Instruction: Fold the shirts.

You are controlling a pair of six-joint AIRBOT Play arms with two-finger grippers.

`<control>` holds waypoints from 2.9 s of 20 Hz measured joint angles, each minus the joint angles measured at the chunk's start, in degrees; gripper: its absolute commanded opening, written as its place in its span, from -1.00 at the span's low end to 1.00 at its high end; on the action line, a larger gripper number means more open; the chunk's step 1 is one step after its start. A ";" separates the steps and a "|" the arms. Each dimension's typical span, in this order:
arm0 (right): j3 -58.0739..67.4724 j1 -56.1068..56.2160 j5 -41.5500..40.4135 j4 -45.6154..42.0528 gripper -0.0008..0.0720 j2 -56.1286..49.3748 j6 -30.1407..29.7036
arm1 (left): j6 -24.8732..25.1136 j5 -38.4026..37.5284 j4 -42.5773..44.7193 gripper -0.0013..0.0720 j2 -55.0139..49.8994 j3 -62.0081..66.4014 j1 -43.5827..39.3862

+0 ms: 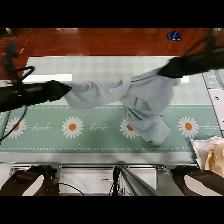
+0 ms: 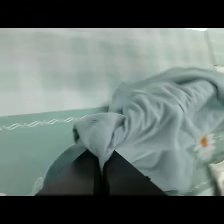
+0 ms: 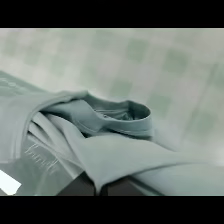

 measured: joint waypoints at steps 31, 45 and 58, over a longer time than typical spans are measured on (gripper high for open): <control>-5.79 -14.05 3.19 -30.25 0.47 6.38 0.57 | 19.82 10.32 0.13 -0.90 -20.50 -1.49 -0.31; -58.80 -31.32 1.60 2.21 0.63 30.23 -4.68 | 19.89 8.52 0.13 -0.90 -20.50 -1.49 -0.31; -60.67 -17.55 -15.69 10.88 -0.88 10.34 -1.46 | 19.91 8.28 0.13 -0.90 -20.50 -1.31 -0.28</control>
